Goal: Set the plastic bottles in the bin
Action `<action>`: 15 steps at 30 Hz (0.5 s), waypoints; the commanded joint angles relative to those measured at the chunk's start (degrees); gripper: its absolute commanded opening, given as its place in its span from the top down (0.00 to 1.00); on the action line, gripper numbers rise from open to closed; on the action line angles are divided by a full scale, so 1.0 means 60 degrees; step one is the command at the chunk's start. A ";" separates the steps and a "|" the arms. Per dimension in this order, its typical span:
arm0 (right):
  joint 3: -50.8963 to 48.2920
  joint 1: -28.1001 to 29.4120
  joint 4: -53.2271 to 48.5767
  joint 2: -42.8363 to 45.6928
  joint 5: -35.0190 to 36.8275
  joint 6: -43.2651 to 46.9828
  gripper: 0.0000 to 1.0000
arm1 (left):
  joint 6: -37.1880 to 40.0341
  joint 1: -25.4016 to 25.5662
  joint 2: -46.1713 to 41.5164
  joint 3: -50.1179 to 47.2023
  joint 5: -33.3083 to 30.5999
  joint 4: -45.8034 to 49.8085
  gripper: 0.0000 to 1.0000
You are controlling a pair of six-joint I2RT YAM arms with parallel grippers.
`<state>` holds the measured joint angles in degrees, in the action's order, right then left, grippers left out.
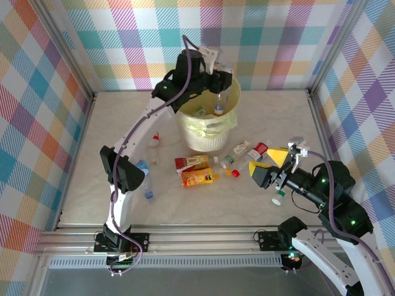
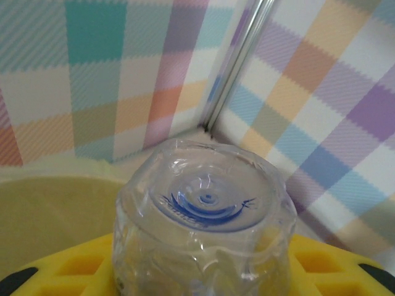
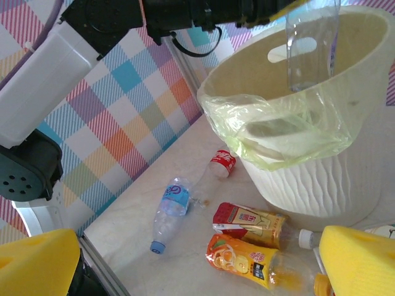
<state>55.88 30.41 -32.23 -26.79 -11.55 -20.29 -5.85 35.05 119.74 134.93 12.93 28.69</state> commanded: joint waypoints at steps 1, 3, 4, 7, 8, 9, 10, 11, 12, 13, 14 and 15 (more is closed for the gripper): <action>0.0298 0.0043 -0.0206 0.0040 0.0109 0.0152 0.00 | 0.0642 -0.0055 0.0239 0.0409 0.0346 0.1016 0.52; 0.0298 0.0043 -0.0292 0.0026 0.0109 0.0145 0.00 | 0.0754 -0.0055 0.0377 0.0418 0.0364 0.1210 0.52; 0.0311 0.0043 -0.0334 0.0012 0.0123 0.0146 0.00 | 0.0797 -0.0055 0.0446 0.0435 0.0429 0.1296 0.52; 0.0326 0.0043 -0.0453 -0.0040 0.0188 0.0146 0.00 | 0.0834 -0.0055 0.0669 0.0501 0.0544 0.1574 0.51; 0.0326 0.0050 -0.0471 -0.0055 0.0222 0.0131 0.00 | 0.0863 -0.0055 0.0740 0.0551 0.0541 0.1665 0.51; 0.0326 0.0043 -0.0486 -0.0069 0.0255 0.0116 0.00 | 0.0865 -0.0055 0.0809 0.0585 0.0522 0.1774 0.50; 0.0339 0.0043 -0.0537 -0.0077 0.0341 0.0090 0.00 | 0.0899 -0.0055 0.0867 0.0622 0.0511 0.1847 0.49; 0.0351 0.0043 -0.0606 -0.0090 0.0468 0.0049 0.00 | 0.0922 -0.0062 0.0901 0.0669 0.0498 0.1921 0.48; 0.0377 0.0044 -0.0706 -0.0128 0.0689 -0.0026 0.00 | 0.0916 -0.0055 0.0938 0.0697 0.0482 0.1995 0.48; 0.0406 0.0043 -0.0839 -0.0161 0.0980 -0.0108 0.00 | 0.0918 -0.0055 0.0951 0.0720 0.0506 0.2054 0.46; 0.0414 0.0043 -0.0948 -0.0171 0.1232 -0.0146 0.00 | 0.0920 -0.0056 0.0966 0.0729 0.0538 0.2073 0.45; 0.0388 0.0043 -0.1049 -0.0205 0.1419 -0.0170 0.00 | 0.0905 -0.0055 0.0945 0.0729 0.0541 0.2089 0.43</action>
<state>56.86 30.41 -36.36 -27.40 -7.42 -20.49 -1.54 35.05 125.29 137.14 14.96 39.46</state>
